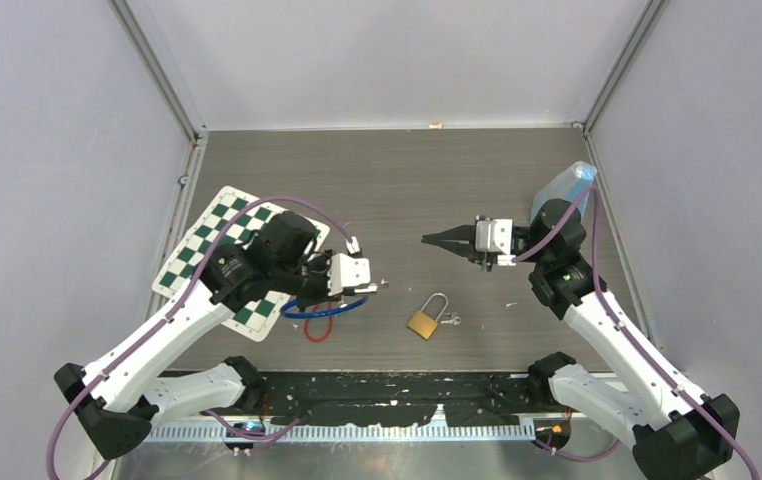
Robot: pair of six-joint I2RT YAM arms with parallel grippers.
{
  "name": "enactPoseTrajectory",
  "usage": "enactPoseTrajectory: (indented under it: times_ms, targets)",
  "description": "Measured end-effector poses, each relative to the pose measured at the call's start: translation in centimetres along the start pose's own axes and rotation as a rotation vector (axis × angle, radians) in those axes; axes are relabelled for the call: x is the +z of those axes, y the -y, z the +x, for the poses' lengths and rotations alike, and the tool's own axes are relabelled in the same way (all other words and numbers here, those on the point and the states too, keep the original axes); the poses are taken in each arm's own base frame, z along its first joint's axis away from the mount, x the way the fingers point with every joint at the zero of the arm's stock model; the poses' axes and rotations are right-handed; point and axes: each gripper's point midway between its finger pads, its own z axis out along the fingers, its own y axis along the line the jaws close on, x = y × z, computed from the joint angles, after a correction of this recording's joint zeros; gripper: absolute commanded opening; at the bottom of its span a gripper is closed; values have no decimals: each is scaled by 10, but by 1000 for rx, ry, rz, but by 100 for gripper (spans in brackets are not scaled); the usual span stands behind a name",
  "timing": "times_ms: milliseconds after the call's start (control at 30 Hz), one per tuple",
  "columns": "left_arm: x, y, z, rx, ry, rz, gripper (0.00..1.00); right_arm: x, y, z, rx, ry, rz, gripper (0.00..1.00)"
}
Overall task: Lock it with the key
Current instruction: Lock the lock.
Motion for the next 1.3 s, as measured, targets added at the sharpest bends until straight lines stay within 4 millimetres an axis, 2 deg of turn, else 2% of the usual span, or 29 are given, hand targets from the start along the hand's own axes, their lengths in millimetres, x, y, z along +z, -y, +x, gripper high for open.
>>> enactPoseTrajectory:
  times_ms: [67,100,133,167,233,267,333,400,433,500,567,633,800,933,1133,1300]
  targets:
    - [-1,2,6,-9,-25,5,0,0,0,0,21,-1,5,19]
    - [-1,3,7,-11,-28,5,0,0,1,0,33,1,7,35]
    - [-1,3,7,-11,-29,5,0,1,0,0,44,4,9,42]
    - [-1,3,7,-11,-28,4,0,1,0,0,54,9,12,64]
    - [-2,3,7,-11,-29,5,0,1,-3,1,77,22,11,78]
    - [-2,3,7,-11,-30,6,0,2,-4,1,88,32,9,78]
    - [-3,3,6,-10,-29,6,0,5,-10,3,110,53,-4,76]
    - [-5,2,4,-4,-24,2,0,12,-19,6,146,69,-32,64]
    - [-5,1,3,-3,-23,0,0,17,-25,6,165,80,-56,54]
    - [-6,-1,0,1,-21,-4,0,27,-34,6,192,97,-96,42]
    - [-6,-5,-3,3,-23,-9,0,35,-43,7,228,109,-136,38]
    - [-5,-8,-5,3,-27,-16,0,40,-49,9,265,115,-166,38]
    - [-6,-16,-8,11,-34,-41,0,46,-54,16,328,114,-188,51]
    - [-8,-19,-9,22,-34,-56,0,49,-55,16,339,120,-195,53]
    - [-9,-21,-11,29,-33,-66,0,57,-57,28,390,109,-205,52]
    - [-9,-22,-10,30,-35,-71,0,64,-58,38,437,90,-204,36]
